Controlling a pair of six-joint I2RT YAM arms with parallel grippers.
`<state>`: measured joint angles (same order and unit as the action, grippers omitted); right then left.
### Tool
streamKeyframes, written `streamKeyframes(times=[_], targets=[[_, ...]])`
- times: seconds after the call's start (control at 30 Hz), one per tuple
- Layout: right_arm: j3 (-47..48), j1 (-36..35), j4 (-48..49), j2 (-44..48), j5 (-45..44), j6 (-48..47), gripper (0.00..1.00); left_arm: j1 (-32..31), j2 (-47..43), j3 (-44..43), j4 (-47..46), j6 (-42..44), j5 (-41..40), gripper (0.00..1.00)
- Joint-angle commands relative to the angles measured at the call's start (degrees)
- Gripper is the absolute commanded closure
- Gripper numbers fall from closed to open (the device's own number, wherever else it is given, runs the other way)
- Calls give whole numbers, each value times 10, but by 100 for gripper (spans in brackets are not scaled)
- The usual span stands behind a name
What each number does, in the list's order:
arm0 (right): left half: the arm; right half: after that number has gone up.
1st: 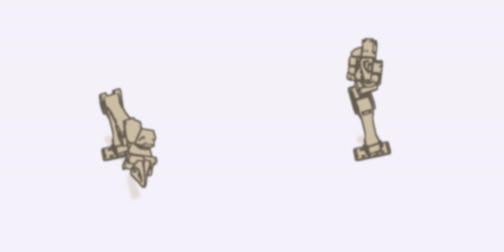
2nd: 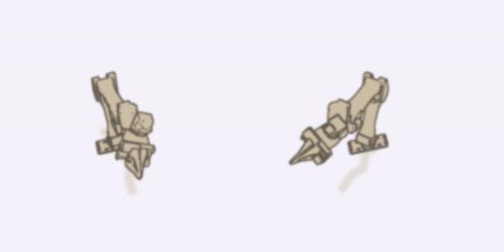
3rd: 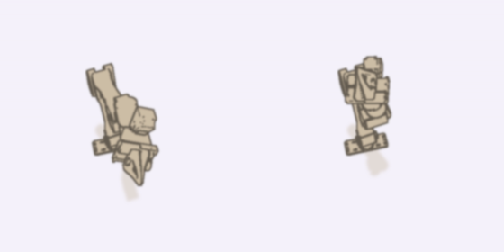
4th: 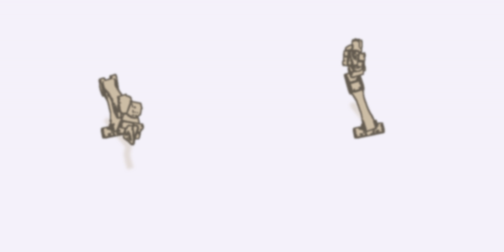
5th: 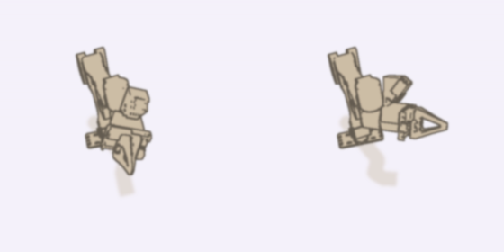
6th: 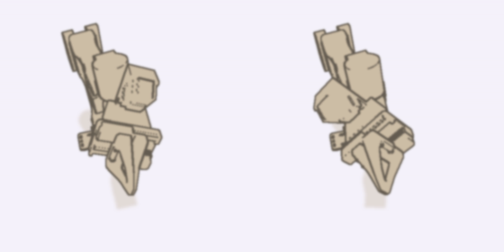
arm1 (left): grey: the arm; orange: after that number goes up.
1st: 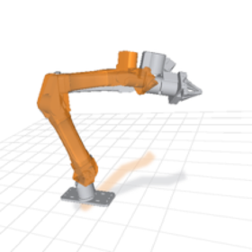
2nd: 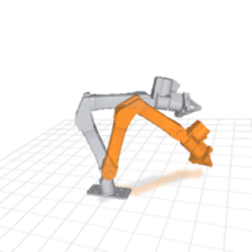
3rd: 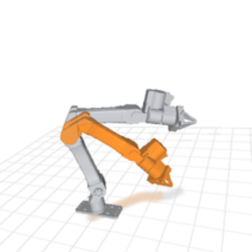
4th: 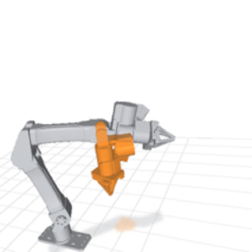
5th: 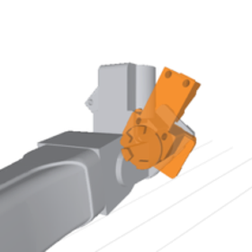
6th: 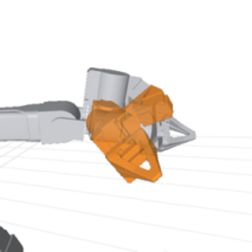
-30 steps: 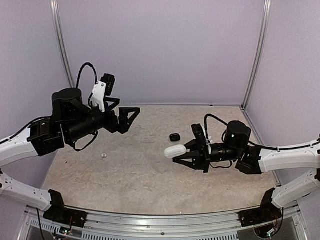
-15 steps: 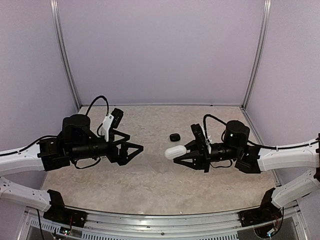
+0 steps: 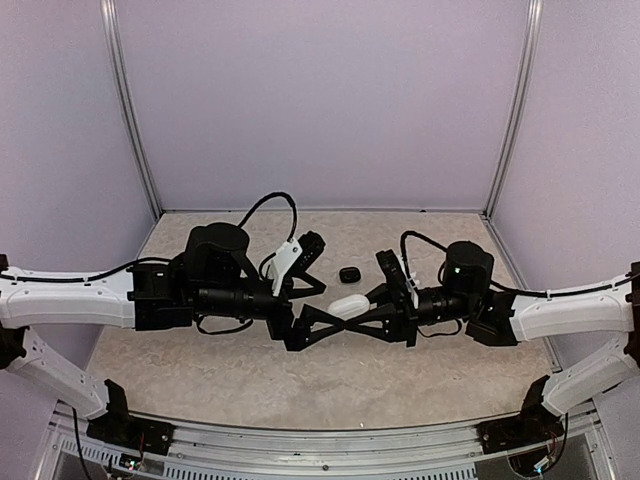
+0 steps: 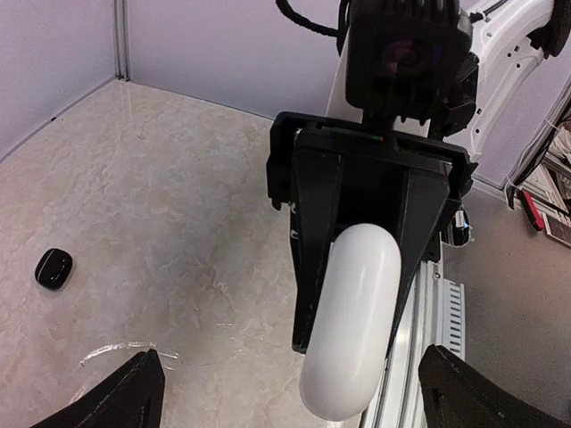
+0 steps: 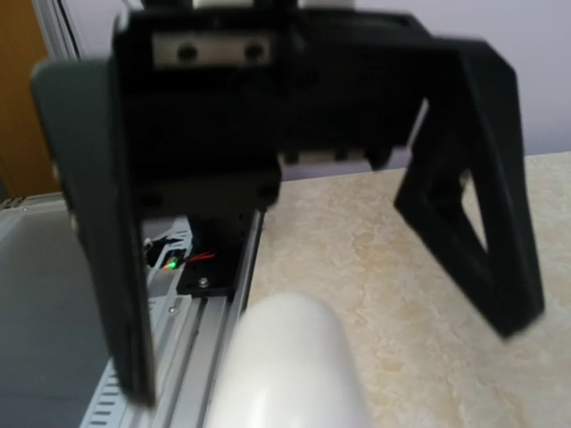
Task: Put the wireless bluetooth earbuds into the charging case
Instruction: Open the charging case.
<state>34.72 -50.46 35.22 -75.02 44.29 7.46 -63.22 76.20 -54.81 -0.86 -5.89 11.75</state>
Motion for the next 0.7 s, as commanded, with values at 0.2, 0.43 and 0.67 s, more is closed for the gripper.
streamKeyframes(times=[0.2,0.43,0.67], targets=[[9,-8,5,7,12,-5,100,11,9,-24,-32,-9,3,1],[8,-10,8,4,16,-7,100,44,-23,-9,-49,-36,17,3],[11,-11,7,2,15,-8,100,59,-35,1,-54,-42,19,3]])
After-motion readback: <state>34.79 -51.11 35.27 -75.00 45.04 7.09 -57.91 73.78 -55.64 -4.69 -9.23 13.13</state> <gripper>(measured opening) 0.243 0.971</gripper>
